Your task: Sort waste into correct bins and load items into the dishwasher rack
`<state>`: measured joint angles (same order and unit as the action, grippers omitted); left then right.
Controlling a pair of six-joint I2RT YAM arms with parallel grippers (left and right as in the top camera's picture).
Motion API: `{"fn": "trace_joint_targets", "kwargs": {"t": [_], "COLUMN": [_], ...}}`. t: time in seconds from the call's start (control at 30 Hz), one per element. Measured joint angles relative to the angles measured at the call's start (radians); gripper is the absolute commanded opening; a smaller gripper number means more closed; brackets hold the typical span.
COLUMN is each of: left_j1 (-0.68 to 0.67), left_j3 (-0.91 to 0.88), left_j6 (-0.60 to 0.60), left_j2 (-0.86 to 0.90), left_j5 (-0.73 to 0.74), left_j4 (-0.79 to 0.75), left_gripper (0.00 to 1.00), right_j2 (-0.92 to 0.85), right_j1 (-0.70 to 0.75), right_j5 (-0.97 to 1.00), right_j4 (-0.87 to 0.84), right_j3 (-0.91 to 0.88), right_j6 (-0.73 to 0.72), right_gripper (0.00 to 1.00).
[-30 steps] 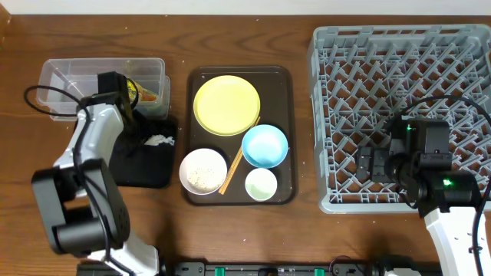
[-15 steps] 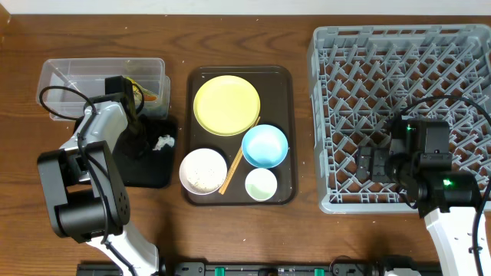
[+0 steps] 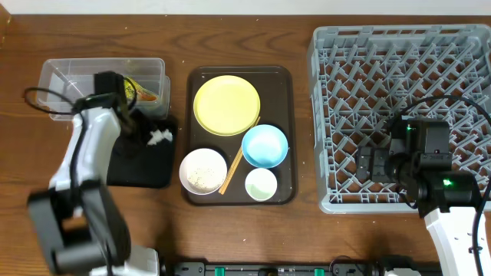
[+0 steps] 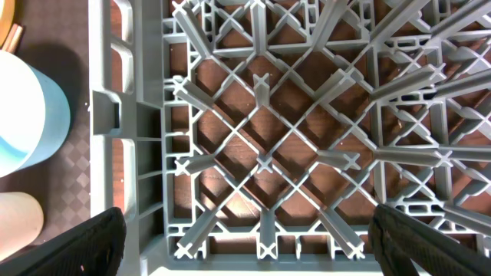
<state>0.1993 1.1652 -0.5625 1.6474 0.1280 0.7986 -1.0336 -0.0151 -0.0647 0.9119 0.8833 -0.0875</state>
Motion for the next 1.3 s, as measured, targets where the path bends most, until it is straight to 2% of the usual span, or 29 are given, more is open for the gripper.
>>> {"fn": "trace_joint_targets", "kwargs": {"t": [0.13, 0.23, 0.47, 0.57, 0.63, 0.7, 0.8, 0.97, 1.13, 1.3], "left_j1": [0.000, 0.000, 0.000, 0.000, 0.000, 0.000, 0.000, 0.000, -0.010, -0.084], "left_j3": [0.000, 0.000, 0.000, 0.000, 0.000, 0.000, 0.000, 0.011, 0.027, 0.048], "left_j6": [0.014, 0.018, 0.021, 0.026, 0.026, 0.031, 0.044, 0.095, 0.122, 0.130], "left_j2": [-0.136, -0.192, -0.173, -0.115, -0.067, -0.027, 0.001, -0.028, -0.152, -0.264], "left_j5": [0.000, 0.000, -0.016, -0.025, -0.028, -0.029, -0.030, -0.021, 0.012, 0.031], "left_j4": [-0.070, -0.178, -0.410, -0.479, -0.495, -0.499, -0.502, -0.418, -0.201, 0.041], "left_gripper": [0.06, 0.07, 0.08, 0.22, 0.27, 0.36, 0.39, 0.40, 0.41, 0.41], "right_j2": [0.000, 0.000, 0.000, 0.000, 0.000, 0.000, 0.000, 0.000, 0.000, 0.000], "right_j1": [0.000, 0.000, 0.000, 0.000, 0.000, 0.000, 0.000, 0.000, 0.000, 0.000], "right_j5": [0.000, 0.000, 0.000, 0.000, 0.000, 0.000, 0.000, 0.000, 0.000, 0.000], "right_j4": [0.000, -0.001, 0.001, 0.001, 0.002, 0.002, 0.002, 0.002, 0.001, -0.002], "right_j3": [0.000, 0.000, 0.000, 0.000, 0.000, 0.000, 0.000, 0.000, 0.000, 0.000], "right_j6": [0.000, 0.000, 0.000, 0.000, 0.000, 0.000, 0.000, 0.000, 0.000, 0.000], "right_gripper": [0.99, 0.99, 0.99, 0.99, 0.99, 0.99, 0.99, 0.99, 0.99, 0.99]}}
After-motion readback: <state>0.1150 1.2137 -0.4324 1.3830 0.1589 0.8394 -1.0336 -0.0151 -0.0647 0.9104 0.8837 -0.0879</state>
